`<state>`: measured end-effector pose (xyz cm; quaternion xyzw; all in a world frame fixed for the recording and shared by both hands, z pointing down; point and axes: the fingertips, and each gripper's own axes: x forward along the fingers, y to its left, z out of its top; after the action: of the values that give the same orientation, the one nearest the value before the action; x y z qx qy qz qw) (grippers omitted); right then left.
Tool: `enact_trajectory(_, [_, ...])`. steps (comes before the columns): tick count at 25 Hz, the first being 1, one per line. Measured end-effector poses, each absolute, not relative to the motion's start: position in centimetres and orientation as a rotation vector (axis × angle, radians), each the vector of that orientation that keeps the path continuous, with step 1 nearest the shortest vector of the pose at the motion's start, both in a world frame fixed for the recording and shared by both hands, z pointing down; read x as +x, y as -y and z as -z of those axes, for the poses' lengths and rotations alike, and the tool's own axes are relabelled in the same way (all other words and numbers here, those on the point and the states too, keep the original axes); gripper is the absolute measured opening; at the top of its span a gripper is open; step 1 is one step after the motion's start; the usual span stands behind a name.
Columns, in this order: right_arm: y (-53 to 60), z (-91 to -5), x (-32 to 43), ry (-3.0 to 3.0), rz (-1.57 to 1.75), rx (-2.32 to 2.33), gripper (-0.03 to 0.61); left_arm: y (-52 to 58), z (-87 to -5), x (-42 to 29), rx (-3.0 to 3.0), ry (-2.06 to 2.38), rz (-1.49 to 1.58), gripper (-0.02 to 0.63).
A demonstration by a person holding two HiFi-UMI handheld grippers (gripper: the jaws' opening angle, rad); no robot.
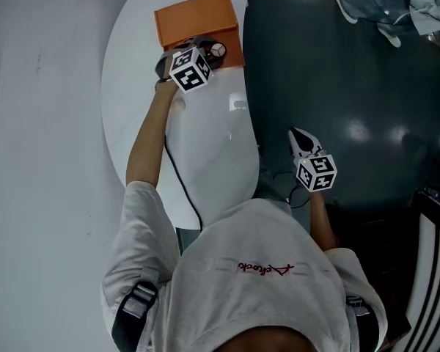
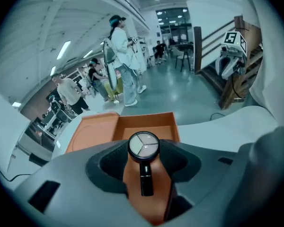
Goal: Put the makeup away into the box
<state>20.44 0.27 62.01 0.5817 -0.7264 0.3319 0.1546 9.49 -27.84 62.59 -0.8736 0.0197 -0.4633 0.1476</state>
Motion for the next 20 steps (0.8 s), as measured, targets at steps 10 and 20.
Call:
enact_trajectory(10, [-0.5, -62.8, 20.7, 2.047, -0.980, 1.672, 0.020, 27.6, -64.2, 12.1, -2.537, 0.070, 1.358, 0.215])
enact_trajectory(20, [0.0, -63.4, 20.6, 2.040, -0.987, 1.669, 0.020, 27.4, -66.8, 12.5, -2.541, 0.118, 1.406, 0.215])
